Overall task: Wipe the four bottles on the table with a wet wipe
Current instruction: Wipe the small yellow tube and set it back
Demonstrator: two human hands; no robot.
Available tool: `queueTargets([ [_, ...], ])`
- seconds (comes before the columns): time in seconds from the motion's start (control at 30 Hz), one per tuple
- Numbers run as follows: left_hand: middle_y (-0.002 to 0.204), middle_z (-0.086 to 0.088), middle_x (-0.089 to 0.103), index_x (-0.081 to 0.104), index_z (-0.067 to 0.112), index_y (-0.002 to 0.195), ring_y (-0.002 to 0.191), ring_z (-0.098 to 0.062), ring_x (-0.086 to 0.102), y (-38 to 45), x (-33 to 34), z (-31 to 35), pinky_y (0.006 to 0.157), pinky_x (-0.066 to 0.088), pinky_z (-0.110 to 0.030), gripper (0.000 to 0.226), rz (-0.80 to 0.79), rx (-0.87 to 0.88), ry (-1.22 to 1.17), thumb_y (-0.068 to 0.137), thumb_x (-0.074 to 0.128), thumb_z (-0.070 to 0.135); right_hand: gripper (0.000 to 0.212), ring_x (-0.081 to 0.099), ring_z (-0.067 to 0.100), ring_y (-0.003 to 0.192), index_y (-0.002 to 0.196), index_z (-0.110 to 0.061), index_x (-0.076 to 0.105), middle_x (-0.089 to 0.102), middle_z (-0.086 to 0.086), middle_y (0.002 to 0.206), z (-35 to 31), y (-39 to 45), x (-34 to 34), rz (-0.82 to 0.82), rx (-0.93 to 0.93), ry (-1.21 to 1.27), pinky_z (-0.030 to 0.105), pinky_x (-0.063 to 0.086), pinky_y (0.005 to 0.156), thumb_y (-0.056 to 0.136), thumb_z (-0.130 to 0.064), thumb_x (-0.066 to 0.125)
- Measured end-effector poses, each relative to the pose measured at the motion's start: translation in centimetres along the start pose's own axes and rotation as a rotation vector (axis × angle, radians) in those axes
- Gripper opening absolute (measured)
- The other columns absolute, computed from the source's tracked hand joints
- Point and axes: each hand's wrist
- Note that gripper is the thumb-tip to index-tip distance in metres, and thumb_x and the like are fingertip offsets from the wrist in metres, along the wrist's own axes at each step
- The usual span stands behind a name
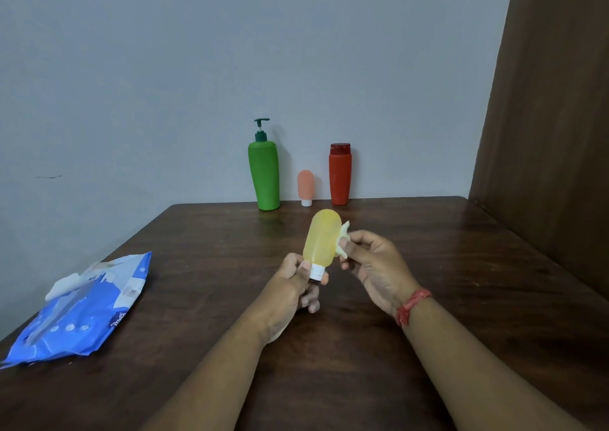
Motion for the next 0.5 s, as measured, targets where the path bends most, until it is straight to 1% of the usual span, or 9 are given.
queueTargets([
  [0.07,0.098,-0.007,0.06,0.04,0.007,0.107,0.056,-0.011,0.031,0.0,0.1,0.0,0.061,0.043,-0.029,0.021,-0.049,-0.001,0.054,0.111,0.03,0.026,0.01,0.055,0.011,0.065,0.094,0.0,0.067,0.063,0.005,0.075,-0.4,0.1,-0.2,0.062,-0.041,0.127,0.022,0.049,0.061,0.095,-0.004,0.058],
  [0.1,0.098,-0.008,0.06,0.04,0.008,0.107,0.056,-0.011,0.032,0.0,0.1,0.0,0.062,0.043,-0.03,0.022,-0.06,0.001,0.071,0.111,0.031,0.027,0.011,0.055,0.01,0.066,0.095,0.0,0.067,0.063,0.005,0.076,-0.5,0.2,-0.3,0.065,-0.037,0.163,0.022,0.049,0.061,0.095,-0.004,0.057],
  [0.2,0.096,-0.007,0.061,0.04,0.008,0.107,0.056,-0.011,0.033,0.0,0.0,0.0,0.061,0.043,-0.029,0.021,-0.014,0.004,0.03,0.111,0.032,0.027,0.011,0.053,0.012,0.065,0.09,-0.001,0.067,0.062,0.007,0.075,0.0,-0.1,-0.2,-0.028,0.06,0.088,0.022,0.049,0.058,0.095,-0.005,0.058],
  [0.27,0.084,0.002,0.063,0.04,0.008,0.107,0.054,-0.01,0.034,0.0,0.0,0.0,0.059,0.043,-0.028,0.02,0.057,0.007,0.0,0.111,0.031,0.026,0.008,0.053,0.013,0.064,0.086,-0.001,0.065,0.062,0.009,0.075,0.5,-0.3,0.1,-0.105,0.12,0.001,0.023,0.048,0.057,0.093,-0.004,0.061],
  [0.33,0.063,0.011,0.059,0.04,0.008,0.107,0.052,-0.008,0.035,0.2,0.0,0.0,0.058,0.043,-0.025,0.02,0.119,0.01,0.015,0.111,0.03,0.025,0.008,0.054,0.015,0.063,0.083,-0.001,0.062,0.062,0.012,0.074,0.8,-0.5,0.3,-0.143,0.129,-0.092,0.024,0.048,0.057,0.091,-0.002,0.064],
  [0.37,0.056,0.012,0.054,0.039,0.008,0.108,0.052,-0.008,0.035,0.3,0.1,0.0,0.059,0.043,-0.025,0.02,0.139,0.011,0.041,0.111,0.03,0.025,0.008,0.055,0.016,0.062,0.084,0.0,0.061,0.063,0.013,0.074,0.9,-0.6,0.5,-0.139,0.113,-0.146,0.025,0.048,0.057,0.09,-0.002,0.066],
  [0.43,0.053,0.012,0.046,0.038,0.009,0.108,0.053,-0.009,0.037,0.5,0.1,-0.1,0.062,0.043,-0.027,0.021,0.16,0.011,0.121,0.111,0.031,0.028,0.009,0.056,0.018,0.06,0.086,0.004,0.062,0.066,0.013,0.073,1.0,-0.6,0.7,-0.085,0.047,-0.229,0.027,0.049,0.057,0.088,-0.002,0.069],
  [0.47,0.055,0.01,0.047,0.038,0.01,0.108,0.053,-0.009,0.037,0.5,0.2,-0.2,0.063,0.043,-0.029,0.021,0.156,0.012,0.159,0.11,0.032,0.029,0.011,0.056,0.018,0.06,0.087,0.005,0.062,0.067,0.013,0.074,0.9,-0.5,0.7,-0.039,0.004,-0.244,0.027,0.05,0.057,0.088,-0.002,0.07],
  [0.5,0.062,0.008,0.053,0.038,0.011,0.107,0.053,-0.009,0.038,0.5,0.3,-0.2,0.064,0.043,-0.03,0.019,0.14,0.017,0.192,0.11,0.032,0.029,0.012,0.056,0.019,0.061,0.089,0.007,0.063,0.068,0.012,0.075,0.8,-0.4,0.7,0.02,-0.041,-0.239,0.027,0.05,0.058,0.088,-0.003,0.069],
])
Point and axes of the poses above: each hand's wrist, its own y-axis towards the middle knuckle, its own x-axis out of the palm, z = x × y
